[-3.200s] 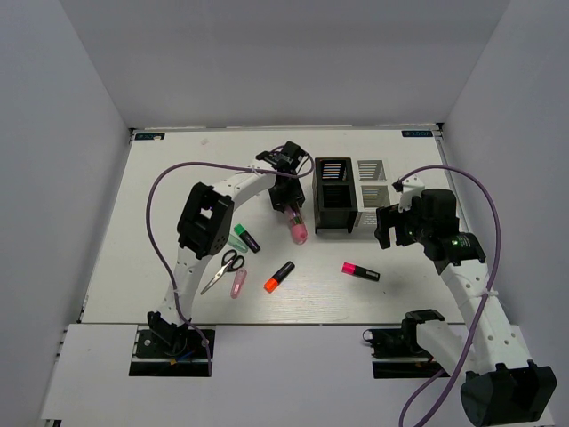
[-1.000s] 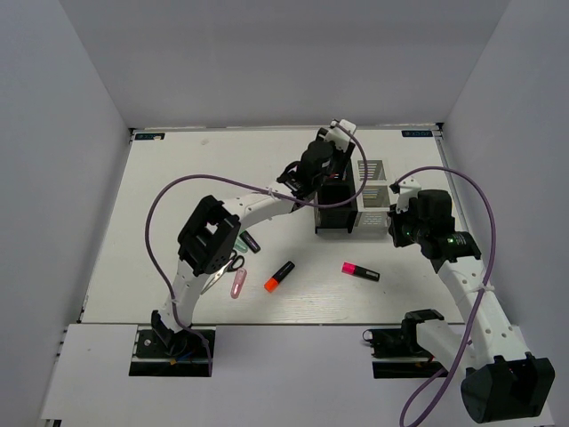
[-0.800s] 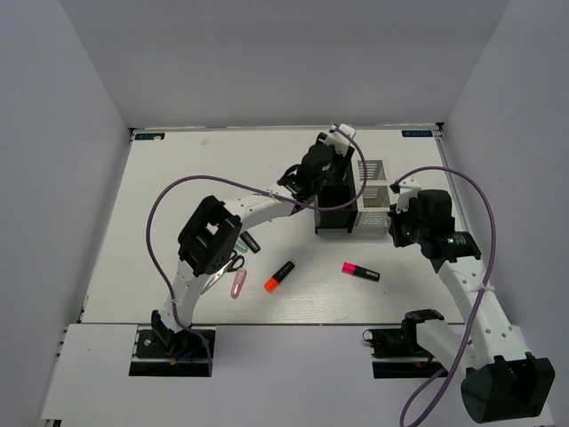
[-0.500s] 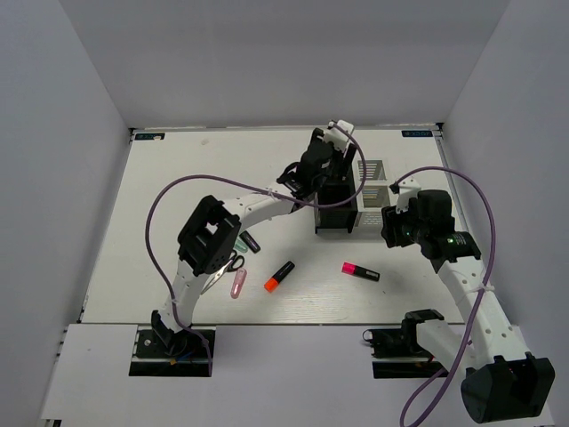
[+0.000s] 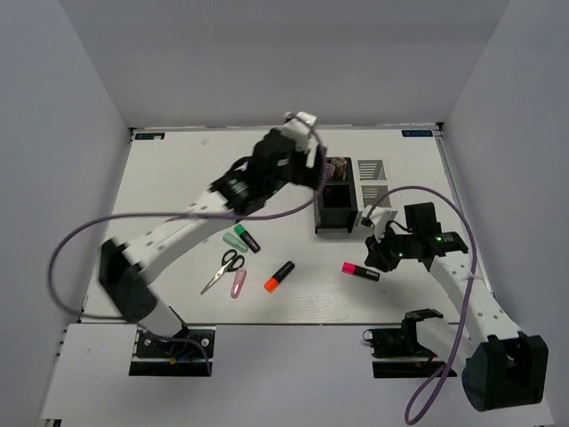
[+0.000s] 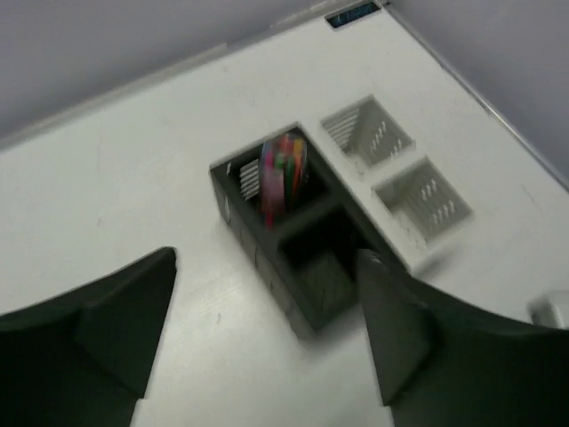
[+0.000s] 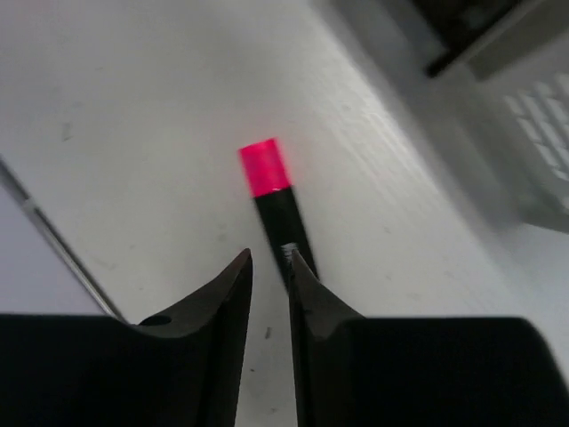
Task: Sort the stationery into containers
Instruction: Place the stationery into the container, then grab a piece of stationery with the right arm
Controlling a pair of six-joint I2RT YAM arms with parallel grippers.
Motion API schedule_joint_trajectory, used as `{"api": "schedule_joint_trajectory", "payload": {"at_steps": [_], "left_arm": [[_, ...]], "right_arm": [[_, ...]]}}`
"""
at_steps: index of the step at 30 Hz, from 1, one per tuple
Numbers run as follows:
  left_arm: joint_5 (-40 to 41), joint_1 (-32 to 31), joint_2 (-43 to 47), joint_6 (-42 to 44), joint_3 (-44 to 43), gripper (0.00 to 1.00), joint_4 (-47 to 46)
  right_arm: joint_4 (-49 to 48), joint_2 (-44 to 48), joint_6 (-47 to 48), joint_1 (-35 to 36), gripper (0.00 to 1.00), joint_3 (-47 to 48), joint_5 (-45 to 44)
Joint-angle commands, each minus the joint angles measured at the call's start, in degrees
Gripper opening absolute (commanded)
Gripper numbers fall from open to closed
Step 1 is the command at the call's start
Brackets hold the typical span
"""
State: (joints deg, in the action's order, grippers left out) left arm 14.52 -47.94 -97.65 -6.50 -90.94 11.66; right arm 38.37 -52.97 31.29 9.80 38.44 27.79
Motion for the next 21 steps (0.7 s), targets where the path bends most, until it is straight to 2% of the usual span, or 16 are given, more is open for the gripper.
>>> {"api": "schedule_joint_trajectory", "payload": {"at_steps": [1, 2, 3, 4, 6, 8, 11, 13, 17, 21], "left_arm": [[-3.5, -0.4, 15.4, -5.4, 11.0, 0.97, 26.5], [-3.1, -0.1, 20.5, -5.6, 14.4, 1.00, 29.2], [-2.9, 0.4, 22.7, -5.5, 24.8, 1.00, 30.1], [-2.9, 1.5, 27.5, -5.6, 28.1, 1.00, 30.3], [-5.1, 4.7, 36.3, -6.8, 36.3, 1.00, 30.5], [-9.2, 8.3, 43.0, -7.7, 44.8, 1.00, 28.8], [-13.4, 13.1, 47.2, -8.5, 51.1, 1.00, 26.5], [-16.4, 15.9, 47.5, -9.0, 52.2, 1.00, 26.4], [-18.4, 17.4, 47.3, -9.1, 51.6, 1.00, 27.3], [-19.2, 18.0, 48.7, -9.1, 52.4, 1.00, 27.4]], "right_arm": [[7.2, -3.1, 19.0, 0.8, 0.33, 0.3, 13.3], [6.4, -5.5, 21.7, 1.6, 0.34, -0.4, 12.1], [5.6, -6.2, 21.9, 1.7, 0.38, -0.6, 11.6], [2.8, -6.9, 21.5, 2.0, 0.62, -1.2, 10.8], [0.9, -8.3, 20.3, 3.4, 0.64, -2.6, 8.7], [-1.2, -8.7, 18.4, 4.4, 0.77, -3.3, 7.2], [-3.5, -10.4, 17.8, 6.4, 0.77, -3.8, 4.7], [-5.0, -12.4, 17.7, 7.9, 0.77, -4.2, 2.4], [-12.9, -12.9, 15.6, 9.6, 0.77, -6.4, -3.3], [-16.1, -14.8, 14.0, 11.1, 0.77, -6.8, -7.2]]}}
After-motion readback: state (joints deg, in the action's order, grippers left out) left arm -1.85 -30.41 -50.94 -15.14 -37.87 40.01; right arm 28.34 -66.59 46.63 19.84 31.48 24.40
